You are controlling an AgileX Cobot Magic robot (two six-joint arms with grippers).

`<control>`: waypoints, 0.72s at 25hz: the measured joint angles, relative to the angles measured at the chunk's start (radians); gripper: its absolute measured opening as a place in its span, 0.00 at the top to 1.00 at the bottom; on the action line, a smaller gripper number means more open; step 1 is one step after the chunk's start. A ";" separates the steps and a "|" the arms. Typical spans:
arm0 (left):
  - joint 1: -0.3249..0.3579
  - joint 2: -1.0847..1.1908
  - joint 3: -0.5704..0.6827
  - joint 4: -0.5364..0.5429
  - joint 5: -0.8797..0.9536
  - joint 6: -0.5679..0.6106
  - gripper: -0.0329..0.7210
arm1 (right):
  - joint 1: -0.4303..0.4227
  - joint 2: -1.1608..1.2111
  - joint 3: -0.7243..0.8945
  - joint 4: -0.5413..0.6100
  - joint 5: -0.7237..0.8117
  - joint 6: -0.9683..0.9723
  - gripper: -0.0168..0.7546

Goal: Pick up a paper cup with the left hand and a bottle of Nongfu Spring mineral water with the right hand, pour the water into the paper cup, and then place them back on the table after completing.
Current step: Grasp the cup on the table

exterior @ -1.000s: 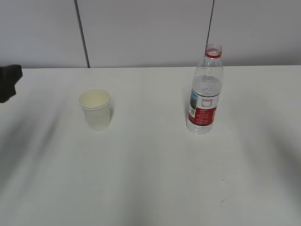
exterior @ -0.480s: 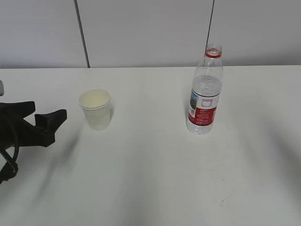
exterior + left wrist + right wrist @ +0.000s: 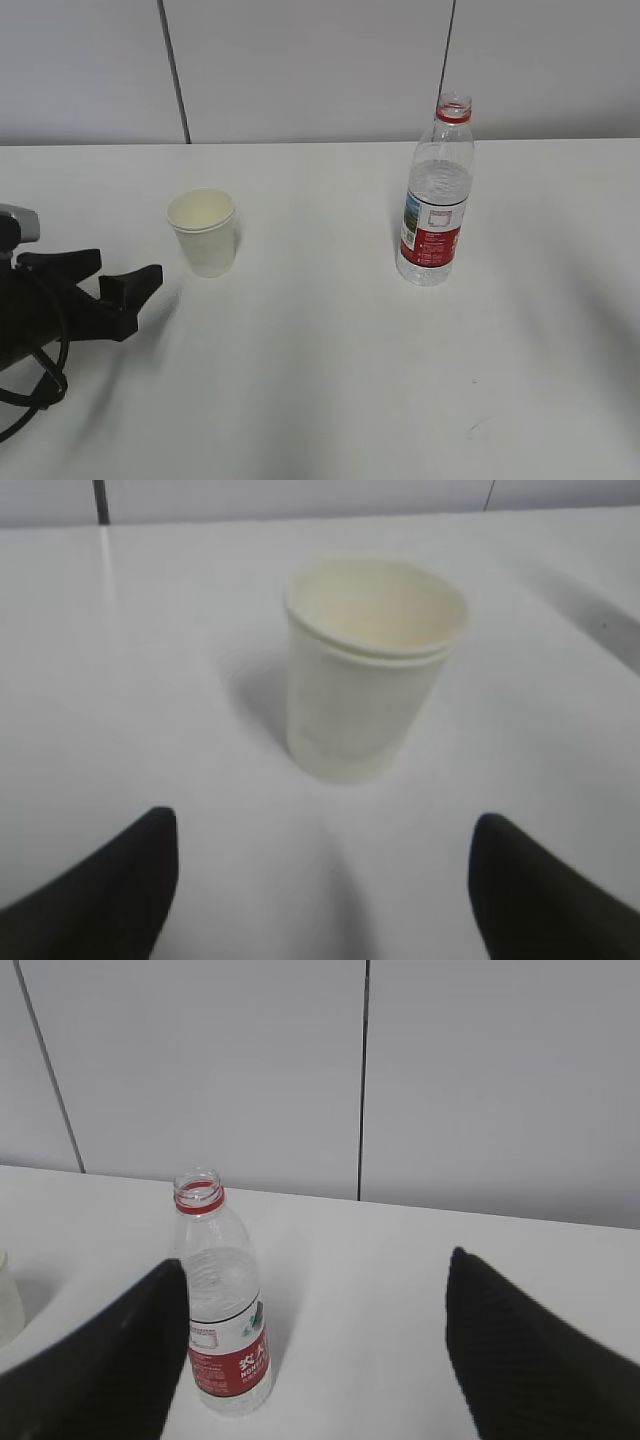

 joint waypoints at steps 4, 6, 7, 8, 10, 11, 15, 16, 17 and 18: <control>0.000 0.072 -0.029 0.029 0.000 0.000 0.20 | 0.000 0.000 0.000 0.000 -0.004 0.000 0.22; 0.000 0.097 -0.055 0.041 -0.001 0.000 0.18 | 0.000 0.000 0.000 0.000 -0.004 0.000 0.22; 0.000 0.107 -0.072 0.049 -0.002 0.000 0.18 | 0.000 0.000 0.000 0.000 -0.004 0.000 0.22; 0.000 0.120 -0.087 0.056 -0.004 0.000 0.17 | 0.000 0.000 0.000 0.000 -0.004 0.000 0.22; 0.000 0.154 -0.130 0.067 -0.005 0.000 0.17 | 0.000 0.000 0.000 0.000 -0.006 0.000 0.22; 0.000 0.170 -0.154 0.077 -0.005 0.000 0.17 | 0.000 0.000 0.000 0.000 -0.006 0.000 0.22; -0.020 0.239 -0.232 0.101 -0.005 0.000 0.17 | 0.000 0.000 0.000 0.000 -0.006 0.000 0.22; -0.029 0.253 -0.252 0.102 -0.005 0.000 0.17 | 0.000 0.000 0.000 0.000 -0.006 0.000 0.22; -0.038 0.266 -0.271 0.102 -0.005 0.000 0.17 | 0.000 0.000 0.000 0.000 -0.006 0.000 0.22; -0.048 0.275 -0.290 0.099 -0.005 0.000 0.17 | 0.000 0.000 0.000 0.000 -0.006 0.000 0.22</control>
